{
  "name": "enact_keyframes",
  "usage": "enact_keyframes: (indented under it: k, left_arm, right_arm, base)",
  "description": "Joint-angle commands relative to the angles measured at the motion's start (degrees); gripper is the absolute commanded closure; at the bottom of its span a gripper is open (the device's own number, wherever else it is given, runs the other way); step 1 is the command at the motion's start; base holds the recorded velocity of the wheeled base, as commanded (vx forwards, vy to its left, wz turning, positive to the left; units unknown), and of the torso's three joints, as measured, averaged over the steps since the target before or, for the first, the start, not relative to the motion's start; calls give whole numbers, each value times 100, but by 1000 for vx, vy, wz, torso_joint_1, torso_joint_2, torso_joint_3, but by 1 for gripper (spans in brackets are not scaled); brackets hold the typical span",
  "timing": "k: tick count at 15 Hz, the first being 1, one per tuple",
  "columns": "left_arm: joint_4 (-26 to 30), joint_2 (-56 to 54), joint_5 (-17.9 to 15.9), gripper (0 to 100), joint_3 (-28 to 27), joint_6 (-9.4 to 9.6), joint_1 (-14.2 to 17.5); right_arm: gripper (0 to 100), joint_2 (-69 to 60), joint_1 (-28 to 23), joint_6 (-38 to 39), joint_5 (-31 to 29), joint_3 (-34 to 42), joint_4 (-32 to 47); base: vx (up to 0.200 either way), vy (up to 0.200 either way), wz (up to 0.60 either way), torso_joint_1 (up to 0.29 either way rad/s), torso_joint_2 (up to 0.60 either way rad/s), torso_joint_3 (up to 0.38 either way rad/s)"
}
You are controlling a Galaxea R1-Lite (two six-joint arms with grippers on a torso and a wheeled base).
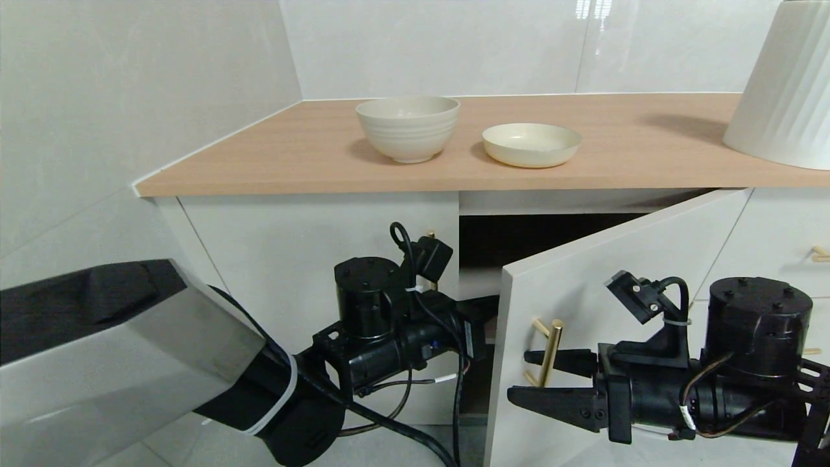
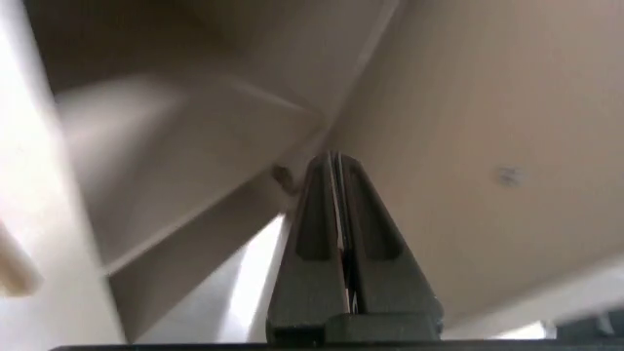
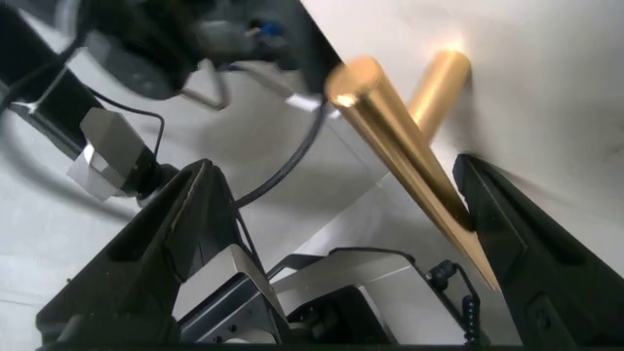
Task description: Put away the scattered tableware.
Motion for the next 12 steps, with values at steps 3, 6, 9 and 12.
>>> enact_keyframes:
  k: [3,6,9,12]
  left_arm:
    - [64,-324,-65,100,105,-6,-258]
    - [72,-315,-100,100,114,-6,-425]
    - [64,-306,-118,100,114,-6,-452]
    - [72,-333,-100,100,140,-15,-548]
  right_arm:
    - [0,-29,-221,-23,-46,-9,-35]
    - [0,-213,-424,-23,-134,61,-35]
    - [0,-512,-898,-23,-195,386,-35]
    - [0,-1277,-1162,-14,-257,1072,-9]
  base:
    - [0,0,0,0,0,0]
    - [0,0,0,0,0,0]
    - [0,0,0,0,0,0]
    - [0,0,0,0,0,0]
